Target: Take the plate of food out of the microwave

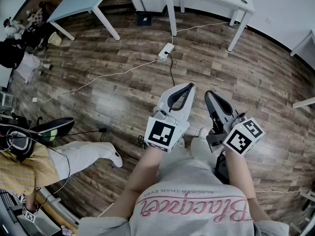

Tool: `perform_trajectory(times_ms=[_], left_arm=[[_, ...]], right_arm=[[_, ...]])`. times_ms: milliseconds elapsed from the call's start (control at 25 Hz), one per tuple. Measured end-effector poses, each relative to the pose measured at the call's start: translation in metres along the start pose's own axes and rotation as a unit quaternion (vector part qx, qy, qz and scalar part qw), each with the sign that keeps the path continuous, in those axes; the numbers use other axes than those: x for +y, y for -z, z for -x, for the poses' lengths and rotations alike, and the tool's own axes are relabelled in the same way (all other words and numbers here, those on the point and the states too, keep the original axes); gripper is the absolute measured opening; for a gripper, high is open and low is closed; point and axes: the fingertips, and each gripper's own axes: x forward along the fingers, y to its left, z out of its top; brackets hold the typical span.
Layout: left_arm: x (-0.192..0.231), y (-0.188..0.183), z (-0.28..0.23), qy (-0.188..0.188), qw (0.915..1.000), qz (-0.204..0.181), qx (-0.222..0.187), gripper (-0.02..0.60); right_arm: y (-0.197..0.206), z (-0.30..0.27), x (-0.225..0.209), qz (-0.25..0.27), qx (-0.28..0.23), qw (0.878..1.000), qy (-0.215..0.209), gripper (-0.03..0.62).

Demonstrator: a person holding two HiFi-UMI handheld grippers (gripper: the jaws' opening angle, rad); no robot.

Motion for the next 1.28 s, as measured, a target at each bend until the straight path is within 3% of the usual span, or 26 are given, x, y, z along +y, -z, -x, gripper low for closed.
perform_trajectory(times_ms=[160,280,360,640,880,960,1080,1280], left_arm=[[-0.003,-0.012,0.012,0.005,0.9998,-0.005,-0.017,0.005],[-0.001,-0.016,0.016,0.008,0.9997,-0.007,-0.023,0.006],[0.0,-0.019,0.015,0.009,0.9996,-0.006,-0.027,0.006],[0.008,-0.02,-0.004,0.002,0.9995,0.0,-0.032,0.006],[0.023,-0.001,-0.041,0.001,0.9992,0.029,0.026,0.006],[0.028,-0.003,-0.053,-0.008,0.9992,0.03,0.024,0.006],[0.037,-0.009,-0.073,-0.018,0.999,0.04,0.0,0.006],[0.048,-0.005,-0.112,-0.017,0.9995,0.028,0.006,0.006]], right_arm=[[-0.002,0.0,0.017,0.11,-0.008,0.993,0.033,0.015],[-0.006,0.001,0.03,0.249,-0.015,0.966,0.071,0.015],[-0.008,-0.001,0.036,0.302,-0.014,0.95,0.08,0.015],[-0.019,-0.011,0.017,0.293,-0.021,0.952,0.083,0.015],[-0.035,-0.029,-0.015,0.264,-0.025,0.962,0.066,0.017],[-0.042,-0.035,-0.024,0.257,-0.025,0.964,0.059,0.018],[-0.053,-0.045,-0.043,0.275,-0.014,0.959,0.061,0.018],[-0.073,-0.066,-0.07,0.296,-0.008,0.953,0.057,0.018]])
